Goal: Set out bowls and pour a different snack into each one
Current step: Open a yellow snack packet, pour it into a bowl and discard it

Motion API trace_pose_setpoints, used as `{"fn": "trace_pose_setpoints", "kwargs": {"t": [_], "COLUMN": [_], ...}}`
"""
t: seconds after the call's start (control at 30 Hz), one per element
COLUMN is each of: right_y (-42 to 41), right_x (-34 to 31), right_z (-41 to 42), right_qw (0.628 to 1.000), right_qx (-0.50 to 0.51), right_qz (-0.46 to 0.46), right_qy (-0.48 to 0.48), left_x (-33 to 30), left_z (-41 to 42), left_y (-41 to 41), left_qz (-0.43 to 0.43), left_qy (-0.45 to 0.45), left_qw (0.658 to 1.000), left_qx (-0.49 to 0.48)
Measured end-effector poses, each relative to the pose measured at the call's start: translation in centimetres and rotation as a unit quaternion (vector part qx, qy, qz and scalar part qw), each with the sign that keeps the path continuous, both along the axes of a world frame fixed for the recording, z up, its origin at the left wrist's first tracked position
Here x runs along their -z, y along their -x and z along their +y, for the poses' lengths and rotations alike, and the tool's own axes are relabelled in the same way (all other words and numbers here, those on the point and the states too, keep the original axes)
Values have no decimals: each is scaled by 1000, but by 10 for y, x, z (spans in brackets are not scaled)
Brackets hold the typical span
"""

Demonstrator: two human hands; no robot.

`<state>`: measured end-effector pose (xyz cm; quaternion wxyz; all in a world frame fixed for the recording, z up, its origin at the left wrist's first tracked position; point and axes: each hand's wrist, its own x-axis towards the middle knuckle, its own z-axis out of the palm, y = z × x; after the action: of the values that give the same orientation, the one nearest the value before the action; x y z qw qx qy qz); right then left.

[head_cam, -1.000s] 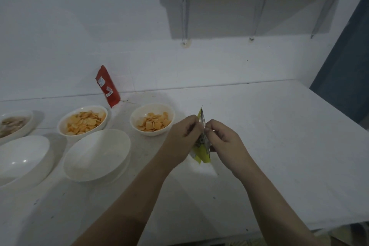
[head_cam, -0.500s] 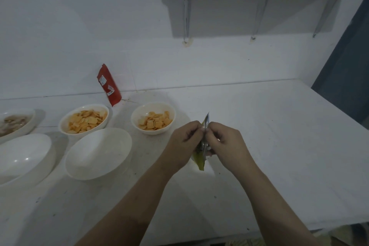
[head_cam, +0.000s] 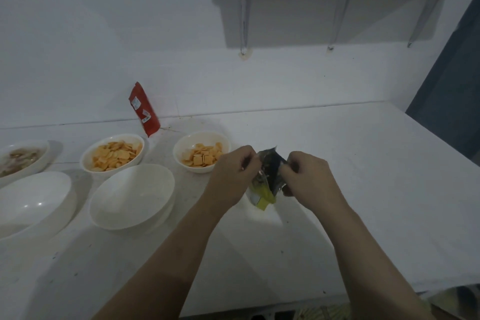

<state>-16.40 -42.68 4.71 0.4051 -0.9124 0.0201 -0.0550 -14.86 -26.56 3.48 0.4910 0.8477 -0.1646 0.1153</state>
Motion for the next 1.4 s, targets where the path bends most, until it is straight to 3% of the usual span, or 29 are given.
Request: {"fn": "trace_pose_setpoints", "kwargs": {"t": [0.1, 0.33, 0.47, 0.6, 0.73, 0.8, 0.9, 0.97, 1.13, 1.4], "right_y": [1, 6, 5, 7, 10, 13, 20, 25, 25, 4], "right_x": [-3, -4, -5, -7, -17, -26, -41, -51, -69, -118], "right_z": [3, 12, 6, 4, -4, -5, -3, 2, 23, 108], "right_qw": [1000, 997, 994, 993, 993, 992, 989, 986, 975, 972], "right_qx": [9, 0, 38, 46, 42, 27, -8, -36, -66, -199], "right_qz": [-14, -58, -100, -105, -107, -112, -109, -106, -117, -114], "right_qy": [4, 45, 5, 7, -22, -48, -96, -124, -177, -52], "left_x": [-13, -23, -26, -18, -5, 5, 25, 29, 26, -16], "left_z": [-1, -17, -10, -11, -8, -5, 0, 3, 13, 107], "left_y": [0, 8, 5, 5, 1, -6, -21, -27, -33, -37], "left_qz": [-17, 155, 264, 307, 347, 354, 392, 419, 345, 190], "left_qy": [-83, -88, 19, 107, 265, 323, 339, 382, 452, 537], "left_qw": [995, 982, 964, 945, 896, 875, 855, 823, 821, 810], "left_qx": [-42, -69, -6, 43, 84, 63, -6, -31, -56, -140]}}
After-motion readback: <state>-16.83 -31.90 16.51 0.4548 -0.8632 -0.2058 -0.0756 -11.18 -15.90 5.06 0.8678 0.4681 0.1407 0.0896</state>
